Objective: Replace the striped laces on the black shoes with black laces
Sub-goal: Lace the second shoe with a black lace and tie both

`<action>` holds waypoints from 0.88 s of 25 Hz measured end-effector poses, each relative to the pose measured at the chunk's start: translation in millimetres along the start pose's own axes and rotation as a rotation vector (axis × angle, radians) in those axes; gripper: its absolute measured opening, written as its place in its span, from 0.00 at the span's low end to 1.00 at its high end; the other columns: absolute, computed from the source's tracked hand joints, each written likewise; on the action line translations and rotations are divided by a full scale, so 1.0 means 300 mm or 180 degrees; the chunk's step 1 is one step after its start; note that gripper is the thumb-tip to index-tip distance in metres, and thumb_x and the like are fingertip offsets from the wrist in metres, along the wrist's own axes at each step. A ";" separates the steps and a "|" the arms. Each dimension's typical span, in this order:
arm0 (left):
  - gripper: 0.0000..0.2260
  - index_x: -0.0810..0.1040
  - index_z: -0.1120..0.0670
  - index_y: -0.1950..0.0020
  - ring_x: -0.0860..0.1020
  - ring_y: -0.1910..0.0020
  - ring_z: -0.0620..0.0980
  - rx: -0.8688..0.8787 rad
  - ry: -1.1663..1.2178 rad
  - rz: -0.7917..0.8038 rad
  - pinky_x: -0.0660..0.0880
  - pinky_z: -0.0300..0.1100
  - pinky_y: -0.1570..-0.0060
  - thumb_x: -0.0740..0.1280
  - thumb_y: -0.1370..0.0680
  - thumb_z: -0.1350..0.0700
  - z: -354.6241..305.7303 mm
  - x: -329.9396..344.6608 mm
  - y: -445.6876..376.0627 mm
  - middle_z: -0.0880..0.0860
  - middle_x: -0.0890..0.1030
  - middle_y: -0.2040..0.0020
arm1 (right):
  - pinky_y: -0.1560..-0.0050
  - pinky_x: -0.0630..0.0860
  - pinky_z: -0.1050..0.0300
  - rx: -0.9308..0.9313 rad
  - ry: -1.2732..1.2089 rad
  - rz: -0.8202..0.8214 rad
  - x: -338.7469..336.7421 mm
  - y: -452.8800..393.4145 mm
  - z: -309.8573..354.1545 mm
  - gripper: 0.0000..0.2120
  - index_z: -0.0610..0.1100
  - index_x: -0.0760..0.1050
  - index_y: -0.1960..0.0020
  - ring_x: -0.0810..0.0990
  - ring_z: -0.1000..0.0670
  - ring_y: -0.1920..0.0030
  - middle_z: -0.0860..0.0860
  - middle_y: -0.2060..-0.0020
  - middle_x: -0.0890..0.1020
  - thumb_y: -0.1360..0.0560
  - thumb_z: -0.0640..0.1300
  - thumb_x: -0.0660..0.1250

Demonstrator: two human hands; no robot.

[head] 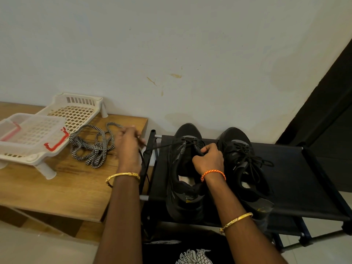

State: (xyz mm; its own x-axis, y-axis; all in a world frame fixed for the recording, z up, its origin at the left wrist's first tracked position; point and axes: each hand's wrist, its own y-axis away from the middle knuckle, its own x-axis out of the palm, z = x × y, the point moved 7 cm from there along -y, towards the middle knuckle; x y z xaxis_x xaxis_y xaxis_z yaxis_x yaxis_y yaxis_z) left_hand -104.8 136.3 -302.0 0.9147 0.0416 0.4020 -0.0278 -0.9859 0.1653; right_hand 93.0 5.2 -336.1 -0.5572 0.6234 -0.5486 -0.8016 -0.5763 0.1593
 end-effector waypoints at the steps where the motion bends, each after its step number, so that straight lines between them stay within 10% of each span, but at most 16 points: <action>1: 0.02 0.74 0.52 0.50 0.74 0.67 0.42 0.0025 -0.0753 0.0233 0.71 0.35 0.67 0.62 0.21 0.58 0.021 0.030 0.012 0.50 0.76 0.59 | 0.58 0.68 0.56 0.0006 -0.0002 0.0014 0.001 -0.001 0.000 0.13 0.46 0.69 0.51 0.71 0.47 0.54 0.47 0.49 0.72 0.33 0.37 0.66; 4: 0.05 0.78 0.50 0.48 0.75 0.58 0.41 0.0115 -0.2571 0.1099 0.69 0.35 0.63 0.66 0.22 0.51 0.137 0.141 0.066 0.46 0.77 0.55 | 0.57 0.70 0.55 0.0044 -0.0028 0.0057 0.005 -0.003 0.000 0.12 0.46 0.69 0.51 0.73 0.46 0.53 0.46 0.49 0.73 0.33 0.37 0.66; 9: 0.03 0.79 0.52 0.54 0.77 0.52 0.48 0.0357 -0.3004 0.1001 0.74 0.43 0.49 0.67 0.22 0.54 0.177 0.183 0.069 0.49 0.80 0.56 | 0.55 0.73 0.53 0.0053 0.0004 0.0046 0.006 -0.005 -0.001 0.12 0.46 0.69 0.52 0.74 0.45 0.52 0.46 0.50 0.73 0.33 0.38 0.66; 22: 0.08 0.70 0.52 0.55 0.81 0.63 0.45 -0.0055 0.0660 -0.0305 0.78 0.40 0.56 0.57 0.18 0.60 -0.014 0.001 0.036 0.51 0.81 0.59 | 0.61 0.70 0.57 0.0058 -0.0037 0.0089 0.002 -0.010 -0.013 0.11 0.45 0.71 0.52 0.74 0.48 0.59 0.45 0.50 0.75 0.34 0.38 0.65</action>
State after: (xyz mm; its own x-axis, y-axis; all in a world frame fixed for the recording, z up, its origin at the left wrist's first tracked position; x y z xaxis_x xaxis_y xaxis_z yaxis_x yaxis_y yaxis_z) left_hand -106.5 126.2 -296.4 0.8110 0.1693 0.5600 0.0469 -0.9729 0.2263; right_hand 96.1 5.2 -340.2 -0.5818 0.6134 -0.5341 -0.7894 -0.5840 0.1893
